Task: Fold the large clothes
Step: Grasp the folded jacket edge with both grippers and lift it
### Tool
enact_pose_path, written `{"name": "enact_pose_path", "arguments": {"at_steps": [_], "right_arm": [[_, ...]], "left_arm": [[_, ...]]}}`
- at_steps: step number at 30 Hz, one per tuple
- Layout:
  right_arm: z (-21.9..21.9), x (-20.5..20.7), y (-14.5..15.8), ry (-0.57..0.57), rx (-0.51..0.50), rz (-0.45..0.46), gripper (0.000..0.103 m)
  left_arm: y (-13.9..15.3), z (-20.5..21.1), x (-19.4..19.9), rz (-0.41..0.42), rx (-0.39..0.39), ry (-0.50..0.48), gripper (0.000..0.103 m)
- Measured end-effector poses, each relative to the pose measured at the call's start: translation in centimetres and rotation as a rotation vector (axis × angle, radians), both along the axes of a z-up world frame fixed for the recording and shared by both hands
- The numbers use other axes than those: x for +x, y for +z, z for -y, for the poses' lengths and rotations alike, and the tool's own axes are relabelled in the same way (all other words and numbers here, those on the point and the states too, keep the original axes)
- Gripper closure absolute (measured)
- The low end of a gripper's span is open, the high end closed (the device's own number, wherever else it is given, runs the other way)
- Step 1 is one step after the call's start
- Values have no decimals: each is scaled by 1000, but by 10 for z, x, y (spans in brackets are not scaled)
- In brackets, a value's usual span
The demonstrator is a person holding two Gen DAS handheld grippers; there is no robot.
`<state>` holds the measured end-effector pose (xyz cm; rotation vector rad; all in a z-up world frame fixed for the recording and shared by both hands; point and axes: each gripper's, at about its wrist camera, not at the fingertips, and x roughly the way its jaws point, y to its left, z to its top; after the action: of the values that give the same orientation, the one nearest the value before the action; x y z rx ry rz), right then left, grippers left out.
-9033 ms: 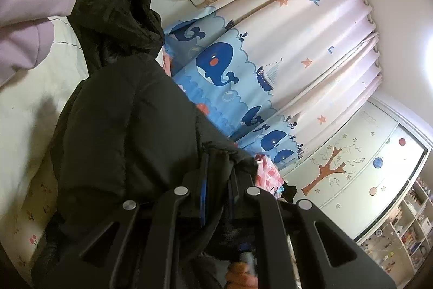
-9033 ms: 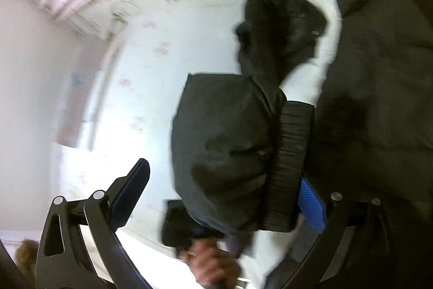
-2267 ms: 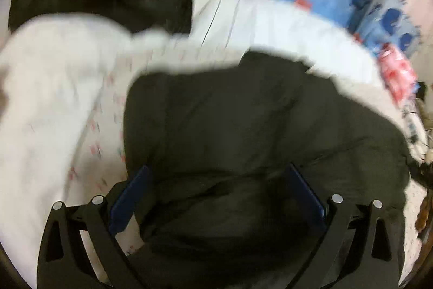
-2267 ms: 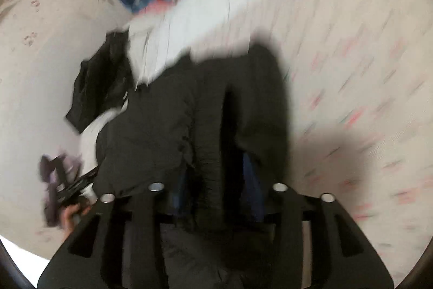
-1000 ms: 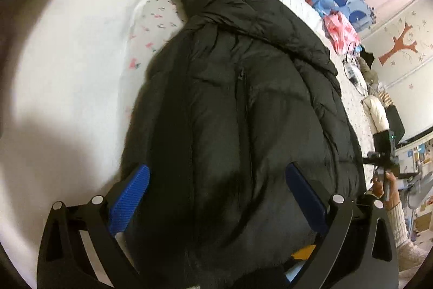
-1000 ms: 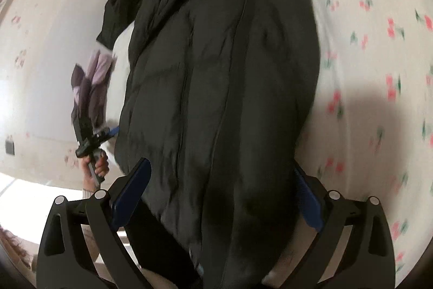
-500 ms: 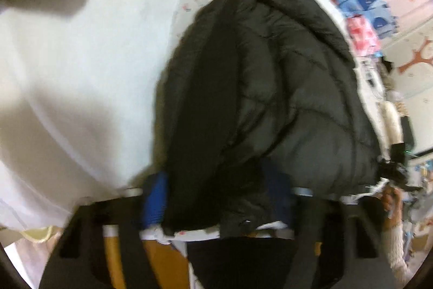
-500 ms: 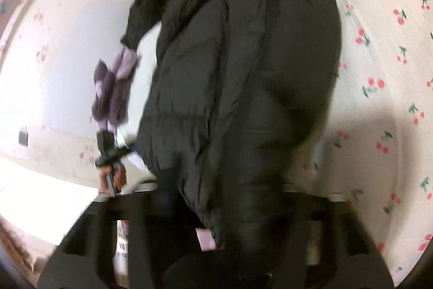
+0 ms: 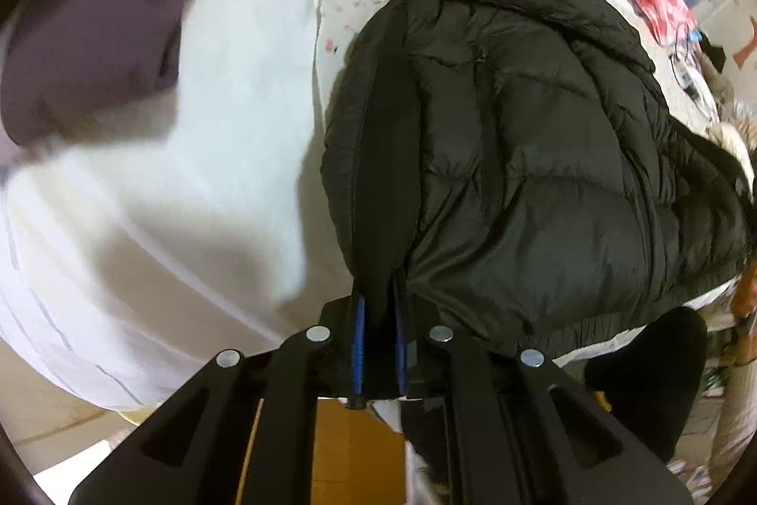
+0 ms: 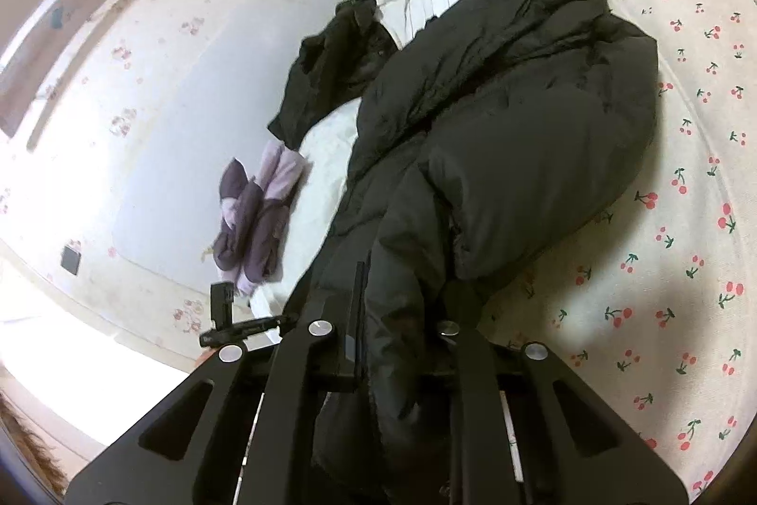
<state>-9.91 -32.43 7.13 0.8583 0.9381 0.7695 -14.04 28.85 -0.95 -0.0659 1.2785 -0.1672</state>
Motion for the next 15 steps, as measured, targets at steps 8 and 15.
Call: {"name": "enact_pose_path", "arguments": {"at_steps": [8,15], "right_arm": [[36,-7,26,-52,79,51,93],[70,-37,74,-78,136,126,94]], "left_arm": [[46,0,-2,77,-140,-15,92],[94,-13,-41,188,-450,-30,95]]}}
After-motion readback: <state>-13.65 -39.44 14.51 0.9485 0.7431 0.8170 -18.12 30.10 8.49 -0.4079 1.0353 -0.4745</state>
